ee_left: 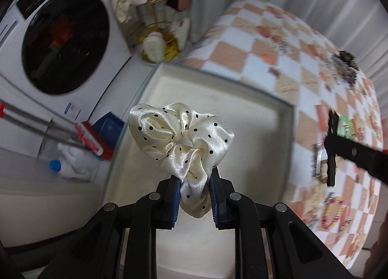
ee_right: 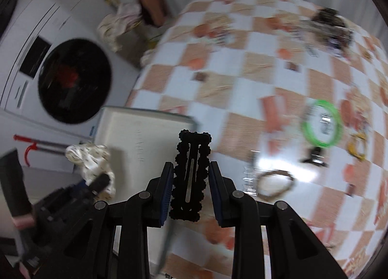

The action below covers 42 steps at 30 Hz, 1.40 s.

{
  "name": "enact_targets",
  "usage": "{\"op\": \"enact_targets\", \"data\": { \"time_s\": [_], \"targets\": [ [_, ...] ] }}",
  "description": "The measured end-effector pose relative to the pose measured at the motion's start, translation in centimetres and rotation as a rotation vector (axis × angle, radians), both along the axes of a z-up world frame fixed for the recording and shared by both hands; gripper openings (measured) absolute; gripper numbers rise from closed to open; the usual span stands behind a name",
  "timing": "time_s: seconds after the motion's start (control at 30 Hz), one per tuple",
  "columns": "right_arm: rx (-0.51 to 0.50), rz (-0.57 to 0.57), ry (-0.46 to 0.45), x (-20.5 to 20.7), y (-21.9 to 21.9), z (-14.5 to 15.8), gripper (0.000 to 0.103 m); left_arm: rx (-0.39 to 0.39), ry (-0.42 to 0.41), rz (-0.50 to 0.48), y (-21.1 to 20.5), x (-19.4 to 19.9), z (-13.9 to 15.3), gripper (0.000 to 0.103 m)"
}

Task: Organize jewelry
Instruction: 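Carry the scrunchie and clip to the white tray and release both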

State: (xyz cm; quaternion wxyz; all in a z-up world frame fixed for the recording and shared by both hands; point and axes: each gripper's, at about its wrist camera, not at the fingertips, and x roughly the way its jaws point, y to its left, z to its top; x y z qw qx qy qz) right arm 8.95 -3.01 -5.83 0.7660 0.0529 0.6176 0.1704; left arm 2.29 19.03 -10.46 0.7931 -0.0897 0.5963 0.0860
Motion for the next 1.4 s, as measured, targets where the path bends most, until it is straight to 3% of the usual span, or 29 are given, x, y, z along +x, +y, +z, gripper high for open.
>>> {"op": "enact_targets", "data": {
  "time_s": [0.37,0.7,0.73,0.77,0.8,0.97,1.17,1.23,1.27,1.4],
  "targets": [
    [-0.021,0.127,0.055,1.8,8.7,-4.2,0.032,0.031,0.036,0.022,2.1,-1.2,-3.6,0.026],
    [-0.096,0.144,0.097,2.5,10.0,-7.4,0.032,0.069,0.052,0.008,1.5,-1.6,-5.0,0.028],
    [-0.101,0.144,0.101,2.5,9.9,-7.7,0.032,0.077,0.054,0.006,1.5,-1.6,-5.1,0.034],
    [-0.107,0.143,0.106,2.5,9.8,-7.9,0.032,0.086,0.055,0.007,1.5,-1.7,-5.1,0.051],
    [-0.111,0.141,0.106,2.6,10.0,-8.2,0.033,0.1,0.052,0.011,1.4,-1.8,-5.1,0.06],
    [-0.111,0.145,0.102,2.7,10.3,-8.6,0.033,0.119,0.063,0.005,1.2,-1.9,-5.2,0.06],
    [-0.071,0.136,0.105,2.9,9.6,-7.9,0.054,0.126,0.071,0.003,1.0,-1.8,-4.7,0.06],
    [-0.05,0.132,0.1,2.9,9.5,-7.4,0.06,0.128,0.073,0.002,0.8,-1.9,-4.5,0.078],
    [-0.041,0.129,0.095,2.9,9.3,-7.0,0.061,0.135,0.07,0.005,0.7,-2.0,-4.2,0.101],
    [-0.004,0.111,0.078,2.7,8.5,-5.4,0.069,0.149,0.046,-0.011,0.4,-2.4,-3.1,0.103]
  ]
}}
